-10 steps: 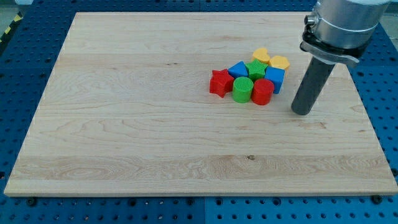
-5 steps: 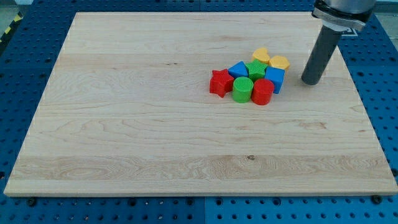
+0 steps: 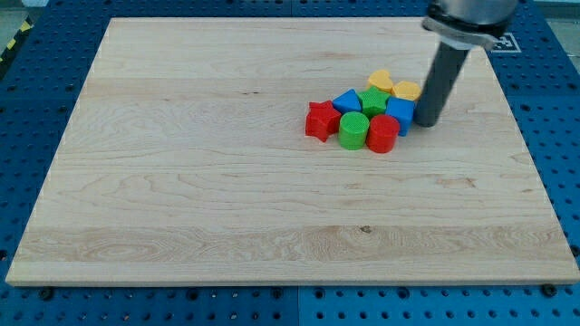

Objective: Separate the red circle from the group of blocks

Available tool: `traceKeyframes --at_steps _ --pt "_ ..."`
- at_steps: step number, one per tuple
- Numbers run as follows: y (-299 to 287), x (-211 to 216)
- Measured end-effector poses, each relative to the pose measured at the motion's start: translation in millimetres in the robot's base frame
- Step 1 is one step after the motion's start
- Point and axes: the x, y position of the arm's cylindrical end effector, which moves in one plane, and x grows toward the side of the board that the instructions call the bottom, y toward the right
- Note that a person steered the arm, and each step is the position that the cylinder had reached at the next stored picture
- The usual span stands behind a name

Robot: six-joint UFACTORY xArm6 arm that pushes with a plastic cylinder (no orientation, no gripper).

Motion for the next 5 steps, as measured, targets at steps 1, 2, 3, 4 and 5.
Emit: traceKeyframes --at_steps 1,2,3,4,5 --pt "-28 0" --pt "-28 0" --pt "-28 1" --pt "-28 5" --pt "-28 17"
